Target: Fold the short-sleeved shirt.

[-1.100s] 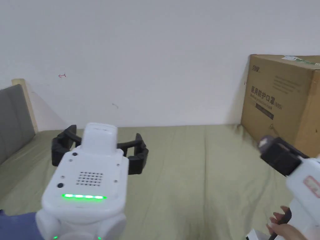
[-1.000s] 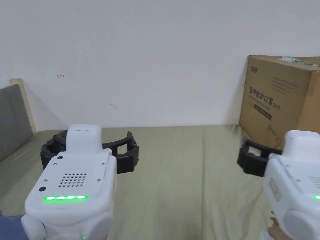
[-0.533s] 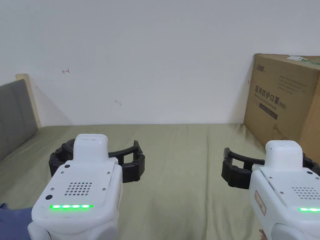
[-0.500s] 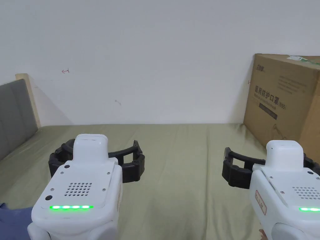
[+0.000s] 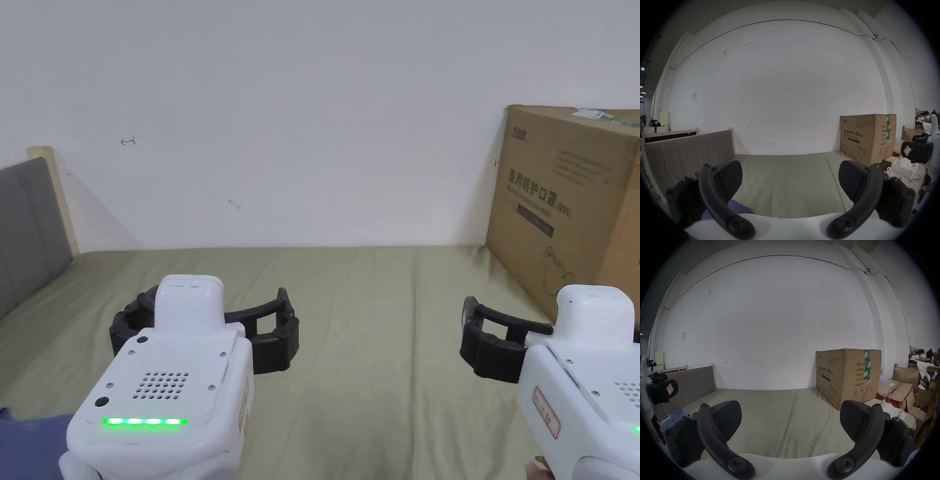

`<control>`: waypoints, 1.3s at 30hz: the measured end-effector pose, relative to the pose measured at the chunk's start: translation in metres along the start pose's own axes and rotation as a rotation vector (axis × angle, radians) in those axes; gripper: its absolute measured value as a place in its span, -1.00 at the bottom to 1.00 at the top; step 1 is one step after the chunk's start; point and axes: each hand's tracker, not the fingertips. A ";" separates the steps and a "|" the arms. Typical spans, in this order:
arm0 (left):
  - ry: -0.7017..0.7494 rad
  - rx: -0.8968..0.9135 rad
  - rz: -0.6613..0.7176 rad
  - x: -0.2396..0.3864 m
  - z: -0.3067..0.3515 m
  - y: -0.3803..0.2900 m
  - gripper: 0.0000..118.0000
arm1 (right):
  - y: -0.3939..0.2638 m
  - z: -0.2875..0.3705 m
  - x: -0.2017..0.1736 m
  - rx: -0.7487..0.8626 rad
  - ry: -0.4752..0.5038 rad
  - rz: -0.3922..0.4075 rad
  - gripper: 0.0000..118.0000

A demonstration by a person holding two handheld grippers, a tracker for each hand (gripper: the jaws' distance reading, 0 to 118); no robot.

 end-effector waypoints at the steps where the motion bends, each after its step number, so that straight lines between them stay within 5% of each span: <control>1: -0.001 -0.003 0.003 0.000 -0.001 -0.001 0.99 | 0.000 0.000 0.000 0.001 -0.003 0.005 1.00; 16: -0.017 -0.021 0.026 -0.002 -0.004 -0.001 0.97 | 0.002 0.001 0.001 0.021 -0.003 -0.017 1.00; 19: -0.021 -0.019 0.030 -0.004 -0.002 0.000 0.65 | 0.002 0.001 0.001 0.017 0.001 -0.028 0.96; 21: -0.022 -0.030 0.014 -0.004 -0.003 0.001 -0.31 | 0.002 0.002 0.001 0.019 0.000 -0.017 0.53; 22: -0.034 -0.039 0.002 -0.004 -0.005 0.001 -0.52 | 0.001 0.004 0.002 0.029 0.004 -0.007 0.37; 23: -0.046 -0.056 -0.008 -0.005 -0.007 0.001 -0.52 | 0.000 0.005 0.002 0.038 -0.002 0.001 0.37; 24: -0.045 -0.087 -0.021 -0.004 -0.011 0.000 -1.00 | 0.001 0.005 0.002 0.046 -0.008 0.009 -0.40; 25: -0.019 -0.095 -0.025 -0.004 -0.013 -0.001 -1.00 | 0.002 0.002 0.004 0.027 -0.030 0.016 -1.00; 34: -0.058 -0.140 0.019 -0.007 -0.016 -0.007 -1.00 | -0.006 -0.003 0.016 -0.025 0.008 -0.050 -1.00; 39: 0.044 -0.166 -0.027 -0.056 0.009 -0.009 -1.00 | -0.014 -0.021 -0.023 -0.062 0.163 -0.070 -1.00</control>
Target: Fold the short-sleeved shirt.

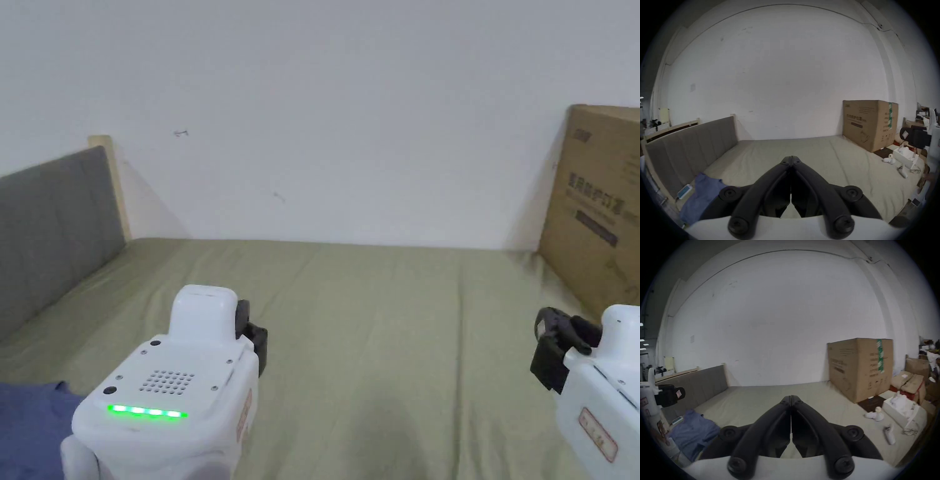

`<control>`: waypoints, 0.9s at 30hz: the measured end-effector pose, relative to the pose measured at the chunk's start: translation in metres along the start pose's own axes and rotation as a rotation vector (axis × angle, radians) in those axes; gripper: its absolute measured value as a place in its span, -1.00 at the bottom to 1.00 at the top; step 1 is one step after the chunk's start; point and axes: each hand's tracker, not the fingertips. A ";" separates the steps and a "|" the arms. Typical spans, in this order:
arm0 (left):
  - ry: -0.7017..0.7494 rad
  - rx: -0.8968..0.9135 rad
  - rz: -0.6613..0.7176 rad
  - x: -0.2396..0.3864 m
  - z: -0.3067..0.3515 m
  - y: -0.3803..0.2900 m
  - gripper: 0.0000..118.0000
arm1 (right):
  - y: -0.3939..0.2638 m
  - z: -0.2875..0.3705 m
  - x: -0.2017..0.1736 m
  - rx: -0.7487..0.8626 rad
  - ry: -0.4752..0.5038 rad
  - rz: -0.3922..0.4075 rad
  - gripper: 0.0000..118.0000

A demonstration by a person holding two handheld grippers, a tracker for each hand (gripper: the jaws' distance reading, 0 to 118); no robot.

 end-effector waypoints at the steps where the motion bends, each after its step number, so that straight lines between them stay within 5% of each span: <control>1: 0.050 0.000 -0.002 -0.018 0.009 -0.002 -1.00 | -0.001 -0.007 -0.014 -0.010 0.043 0.000 -1.00; 6: 0.397 0.009 0.019 -0.101 0.060 -0.020 -1.00 | -0.006 -0.022 -0.084 -0.046 0.271 0.034 -1.00; 9: 0.515 -0.026 0.072 -0.129 0.073 -0.030 -1.00 | -0.010 -0.029 -0.103 -0.098 0.398 -0.037 -1.00; 17: 0.407 -0.073 0.004 -0.152 0.064 -0.038 -1.00 | -0.016 -0.040 -0.102 -0.167 0.361 -0.010 -1.00; 20: 0.321 -0.391 -0.137 -0.196 0.007 -0.044 -1.00 | -0.020 -0.041 -0.087 -0.222 0.347 0.018 -1.00; 26: -0.052 -1.047 0.486 -0.297 -0.100 -0.145 -0.97 | -0.037 -0.046 -0.063 -0.370 0.281 0.094 -1.00; 27: -0.010 -1.061 0.497 -0.307 -0.111 -0.165 -0.59 | -0.040 -0.047 -0.059 -0.392 0.263 0.105 -1.00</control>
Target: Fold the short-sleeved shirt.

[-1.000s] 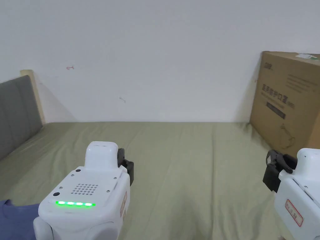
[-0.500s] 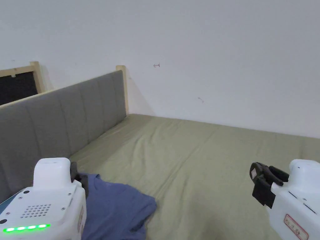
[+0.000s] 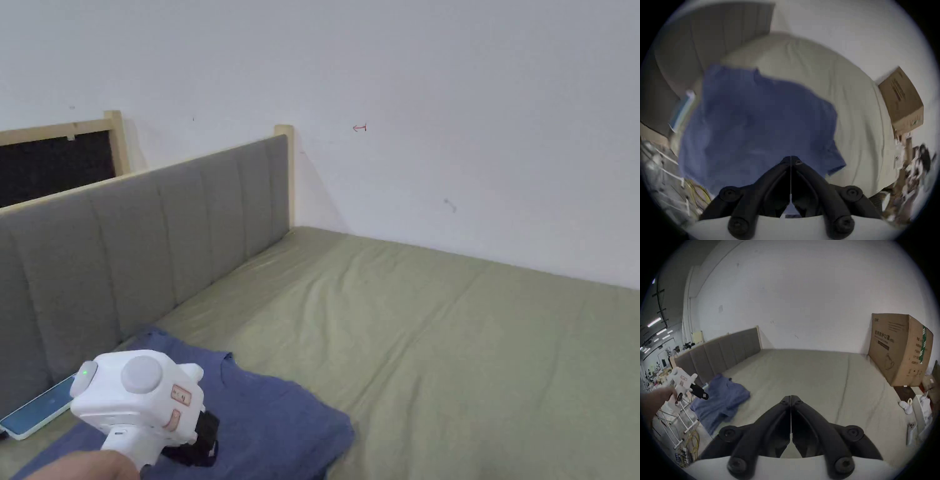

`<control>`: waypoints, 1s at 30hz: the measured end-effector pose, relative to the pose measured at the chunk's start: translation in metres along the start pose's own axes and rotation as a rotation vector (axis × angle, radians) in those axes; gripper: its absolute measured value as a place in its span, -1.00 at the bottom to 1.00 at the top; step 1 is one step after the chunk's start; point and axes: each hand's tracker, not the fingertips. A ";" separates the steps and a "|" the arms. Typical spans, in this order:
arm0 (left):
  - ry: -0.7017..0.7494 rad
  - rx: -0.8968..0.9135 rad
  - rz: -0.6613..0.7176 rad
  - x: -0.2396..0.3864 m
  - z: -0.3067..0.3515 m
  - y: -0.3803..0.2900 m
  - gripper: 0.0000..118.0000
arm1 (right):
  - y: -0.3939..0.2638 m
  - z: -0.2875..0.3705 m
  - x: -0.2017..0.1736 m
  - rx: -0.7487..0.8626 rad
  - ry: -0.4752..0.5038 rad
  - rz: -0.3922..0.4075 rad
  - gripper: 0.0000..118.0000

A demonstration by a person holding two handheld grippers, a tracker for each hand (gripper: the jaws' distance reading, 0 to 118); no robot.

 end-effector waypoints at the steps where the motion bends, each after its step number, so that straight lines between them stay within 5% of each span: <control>1: 0.035 -0.003 0.030 -0.007 -0.015 0.003 0.23 | -0.003 -0.001 0.003 -0.021 -0.017 0.000 -1.00; 2: 0.101 0.002 0.038 -0.011 -0.028 0.005 0.90 | -0.006 -0.002 0.006 -0.036 -0.022 -0.002 -1.00; 3: 0.139 -0.005 0.032 -0.014 -0.042 0.006 0.95 | -0.008 -0.004 0.009 -0.052 -0.025 -0.007 -1.00; 10: 0.231 0.019 -0.092 -0.002 -0.117 -0.003 1.00 | -0.019 -0.011 0.013 -0.129 -0.053 -0.003 -1.00; 17: 0.287 0.169 -0.126 0.005 -0.103 -0.019 0.93 | -0.023 -0.017 0.009 -0.150 -0.001 -0.060 -1.00; 18: 0.247 0.211 -0.131 0.004 -0.092 -0.022 0.72 | -0.023 -0.018 0.009 -0.156 0.005 -0.070 -1.00; 19: 0.254 0.258 -0.141 0.004 -0.078 -0.025 0.27 | -0.022 -0.019 0.009 -0.161 0.010 -0.077 -1.00; 20: 0.256 0.290 -0.143 0.002 -0.067 -0.027 -0.64 | -0.022 -0.018 0.010 -0.160 0.014 -0.081 -1.00; 21: 0.253 0.271 -0.139 -0.003 -0.059 -0.028 -0.98 | -0.021 -0.019 0.012 -0.157 0.018 -0.085 -1.00; 24: 0.189 0.303 -0.134 -0.011 -0.021 -0.029 -0.98 | -0.019 -0.013 0.016 -0.120 0.023 -0.098 -1.00; 27: 0.302 0.524 -0.235 0.020 0.043 -0.031 -0.98 | -0.015 -0.004 0.022 -0.071 0.054 -0.149 -1.00; 30: 0.219 0.695 -0.340 0.066 0.107 -0.037 -0.98 | -0.011 0.006 0.026 -0.034 0.067 -0.158 -1.00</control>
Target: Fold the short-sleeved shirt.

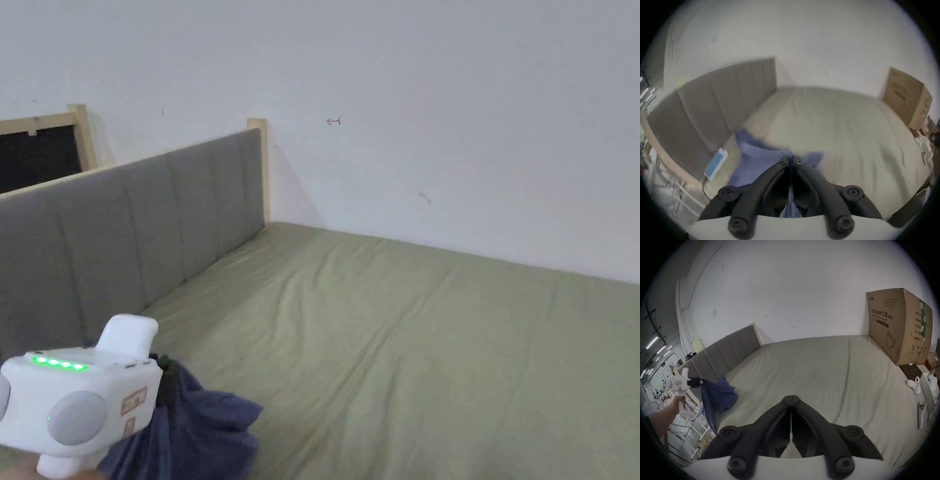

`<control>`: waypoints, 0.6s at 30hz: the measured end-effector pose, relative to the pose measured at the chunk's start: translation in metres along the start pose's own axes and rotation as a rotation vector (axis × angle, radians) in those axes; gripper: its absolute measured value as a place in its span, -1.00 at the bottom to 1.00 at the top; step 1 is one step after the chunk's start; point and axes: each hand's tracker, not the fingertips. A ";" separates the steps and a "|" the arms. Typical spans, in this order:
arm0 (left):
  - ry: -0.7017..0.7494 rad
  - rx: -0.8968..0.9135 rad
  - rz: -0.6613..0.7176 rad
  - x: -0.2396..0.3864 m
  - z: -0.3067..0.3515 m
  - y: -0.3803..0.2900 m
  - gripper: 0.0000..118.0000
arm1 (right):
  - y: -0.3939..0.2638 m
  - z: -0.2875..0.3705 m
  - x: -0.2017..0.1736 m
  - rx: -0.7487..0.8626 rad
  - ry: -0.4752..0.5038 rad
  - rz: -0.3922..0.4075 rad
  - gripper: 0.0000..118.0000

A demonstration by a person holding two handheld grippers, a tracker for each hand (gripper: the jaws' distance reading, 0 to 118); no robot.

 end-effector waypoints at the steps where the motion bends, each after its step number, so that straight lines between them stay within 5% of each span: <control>1: -0.039 0.057 -0.009 0.010 0.017 0.017 -0.98 | 0.002 0.004 0.001 0.015 -0.009 0.003 -1.00; 9: -0.402 0.308 -0.032 0.116 0.108 0.126 -0.98 | 0.015 0.053 0.021 0.155 -0.029 -0.034 -1.00; 18: -0.843 0.309 -0.038 0.276 0.124 0.166 -0.97 | 0.014 0.121 0.059 0.273 -0.143 -0.059 -1.00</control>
